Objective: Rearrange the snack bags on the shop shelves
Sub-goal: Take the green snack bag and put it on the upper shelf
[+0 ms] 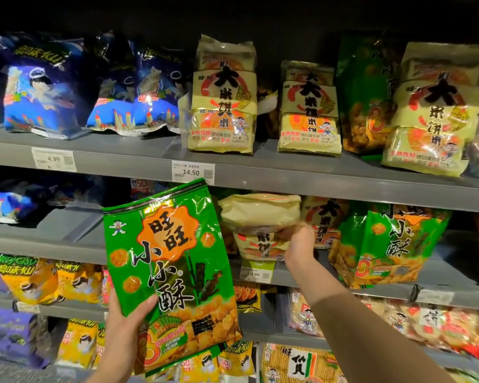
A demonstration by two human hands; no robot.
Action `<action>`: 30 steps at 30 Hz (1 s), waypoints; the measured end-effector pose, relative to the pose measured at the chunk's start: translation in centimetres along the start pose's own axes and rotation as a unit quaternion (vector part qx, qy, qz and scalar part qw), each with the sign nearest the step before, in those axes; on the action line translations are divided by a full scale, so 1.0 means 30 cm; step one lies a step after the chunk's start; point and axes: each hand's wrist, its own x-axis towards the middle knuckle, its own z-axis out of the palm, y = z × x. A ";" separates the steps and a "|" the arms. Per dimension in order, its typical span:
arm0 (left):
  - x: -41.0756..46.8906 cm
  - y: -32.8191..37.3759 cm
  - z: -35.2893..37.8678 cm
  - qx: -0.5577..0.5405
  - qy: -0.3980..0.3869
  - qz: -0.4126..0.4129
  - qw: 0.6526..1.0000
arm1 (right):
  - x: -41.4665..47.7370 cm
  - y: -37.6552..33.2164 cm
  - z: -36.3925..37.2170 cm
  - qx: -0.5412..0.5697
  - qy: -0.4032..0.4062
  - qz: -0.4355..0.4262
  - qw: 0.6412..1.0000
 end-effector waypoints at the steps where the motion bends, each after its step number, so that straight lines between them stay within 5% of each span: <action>1: 0.001 0.001 0.002 0.004 0.002 0.000 1.000 | 0.011 0.002 -0.017 0.013 0.017 0.003 1.000; 15: 0.019 0.003 0.005 0.023 0.005 0.020 1.000 | 0.066 0.011 -0.012 0.027 0.041 0.074 0.996; 18: 0.020 -0.004 0.007 0.020 0.009 0.014 1.000 | 0.038 0.024 -0.022 -0.093 0.006 -0.022 0.995; 25: 0.012 -0.013 0.026 0.033 0.032 0.007 0.999 | -0.037 0.094 -0.069 -0.324 -0.016 -0.167 0.931; 28: 0.013 -0.014 0.031 0.021 0.027 0.008 0.999 | -0.053 0.116 -0.084 -0.389 0.039 -0.249 0.886; 30: 0.014 -0.012 0.029 0.016 0.023 0.010 1.000 | -0.057 0.106 -0.084 -0.361 0.080 -0.275 0.887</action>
